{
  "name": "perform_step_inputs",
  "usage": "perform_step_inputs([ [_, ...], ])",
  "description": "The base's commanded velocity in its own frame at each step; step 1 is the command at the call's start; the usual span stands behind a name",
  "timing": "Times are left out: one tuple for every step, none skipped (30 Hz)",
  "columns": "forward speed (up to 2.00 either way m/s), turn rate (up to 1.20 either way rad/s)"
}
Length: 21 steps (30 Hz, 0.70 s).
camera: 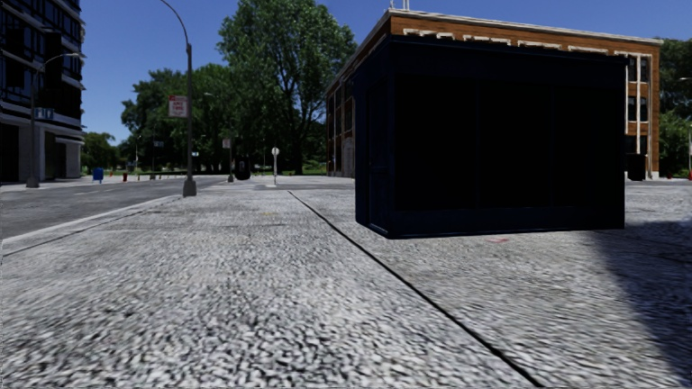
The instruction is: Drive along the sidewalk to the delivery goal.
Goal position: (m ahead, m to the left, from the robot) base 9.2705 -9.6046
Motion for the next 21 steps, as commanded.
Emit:
perform_step_inputs([
  [1.23,-0.56],
  [1.23,-0.56],
  [1.25,-0.56],
  [1.29,-0.56],
  [1.29,-0.56],
  [1.35,-0.56],
  [1.39,-0.56],
  [1.45,-0.56],
  [1.5,-0.56],
  [1.53,-0.56],
  [1.53,-0.56],
  [1.53,-0.56],
  [1.54,-0.56],
  [1.54,-0.56],
  [1.54,-0.56],
  [1.54,-0.56],
  [1.54,-0.56],
  [1.54,-0.56],
  [1.54,-0.56],
  [1.54,-0.56],
  [1.54,-0.56],
])
